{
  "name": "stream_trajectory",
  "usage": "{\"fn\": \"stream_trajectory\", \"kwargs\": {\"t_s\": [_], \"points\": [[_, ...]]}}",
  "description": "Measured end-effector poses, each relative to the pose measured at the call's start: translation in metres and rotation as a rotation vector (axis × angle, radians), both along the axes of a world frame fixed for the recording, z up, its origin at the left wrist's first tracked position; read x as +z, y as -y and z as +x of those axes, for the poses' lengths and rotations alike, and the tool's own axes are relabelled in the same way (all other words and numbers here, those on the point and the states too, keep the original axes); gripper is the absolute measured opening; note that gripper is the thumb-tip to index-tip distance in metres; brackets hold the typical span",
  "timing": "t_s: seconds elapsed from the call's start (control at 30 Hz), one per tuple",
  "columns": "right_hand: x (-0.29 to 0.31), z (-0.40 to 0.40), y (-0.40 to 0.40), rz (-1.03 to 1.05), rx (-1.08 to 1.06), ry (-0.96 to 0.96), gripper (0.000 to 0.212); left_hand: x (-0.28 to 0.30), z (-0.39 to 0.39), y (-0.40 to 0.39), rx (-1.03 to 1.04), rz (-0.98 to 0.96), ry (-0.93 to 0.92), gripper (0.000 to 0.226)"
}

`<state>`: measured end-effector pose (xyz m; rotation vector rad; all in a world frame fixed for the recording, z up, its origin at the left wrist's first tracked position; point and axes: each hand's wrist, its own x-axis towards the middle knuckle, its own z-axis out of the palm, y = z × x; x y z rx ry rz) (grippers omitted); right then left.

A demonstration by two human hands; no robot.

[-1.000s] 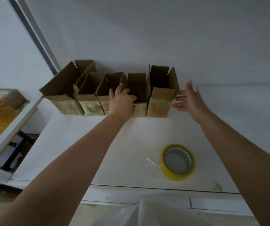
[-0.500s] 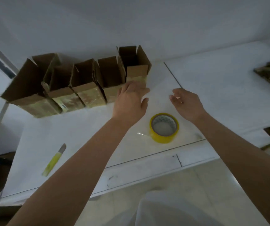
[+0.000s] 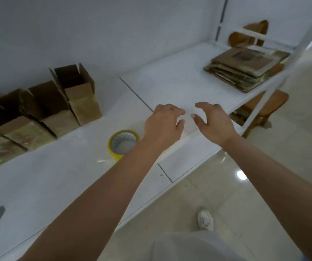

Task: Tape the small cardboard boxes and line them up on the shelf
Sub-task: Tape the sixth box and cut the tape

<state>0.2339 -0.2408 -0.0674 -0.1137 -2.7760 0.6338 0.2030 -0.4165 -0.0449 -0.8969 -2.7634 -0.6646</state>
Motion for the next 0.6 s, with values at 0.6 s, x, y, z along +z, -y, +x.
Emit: {"fn": "stream_trajectory", "kwargs": {"t_s": [0.6], "points": [[0.000, -0.055, -0.335, -0.032, -0.097, 0.112, 0.041, -0.026, -0.075, -0.319, 0.003, -0.023, 0.111, 0.036]]}}
